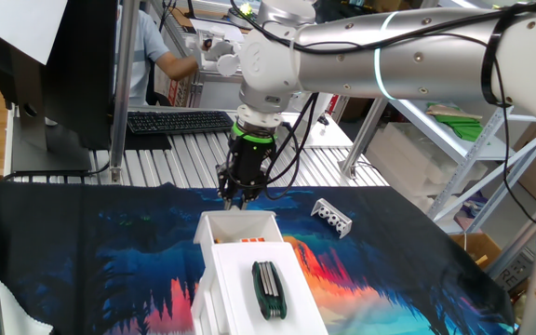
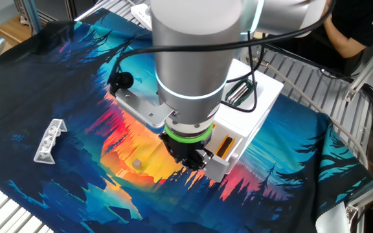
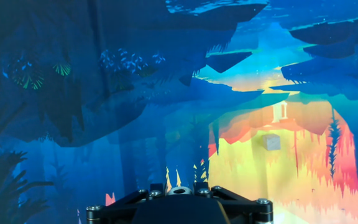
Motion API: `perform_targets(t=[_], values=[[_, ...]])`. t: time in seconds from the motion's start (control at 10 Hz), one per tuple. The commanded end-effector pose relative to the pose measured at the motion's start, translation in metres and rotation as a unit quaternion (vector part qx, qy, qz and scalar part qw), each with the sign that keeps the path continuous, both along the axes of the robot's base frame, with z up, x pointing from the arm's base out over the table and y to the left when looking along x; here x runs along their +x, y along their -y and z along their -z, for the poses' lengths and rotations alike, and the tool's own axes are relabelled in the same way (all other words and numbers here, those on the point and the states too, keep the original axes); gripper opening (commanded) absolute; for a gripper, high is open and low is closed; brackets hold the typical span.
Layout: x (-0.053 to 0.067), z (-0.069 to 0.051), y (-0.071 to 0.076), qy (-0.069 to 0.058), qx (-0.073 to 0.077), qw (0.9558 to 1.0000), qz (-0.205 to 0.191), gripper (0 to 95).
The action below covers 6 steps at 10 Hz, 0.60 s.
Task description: Grasp the handle and close the drawer
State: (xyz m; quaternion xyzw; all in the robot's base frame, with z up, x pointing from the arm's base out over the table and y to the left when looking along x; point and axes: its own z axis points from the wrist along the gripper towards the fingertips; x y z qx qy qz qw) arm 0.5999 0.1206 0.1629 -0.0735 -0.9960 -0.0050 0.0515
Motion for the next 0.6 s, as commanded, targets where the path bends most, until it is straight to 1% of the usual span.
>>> perform_targets(t=[0.1,0.6], values=[[-0.0017,0.0,-0.0004,0.0,0.0,1.0,-0.001,0.0],[-0.0083,0.0021,0.0008,0.001,0.001,1.0,-0.005,0.0]])
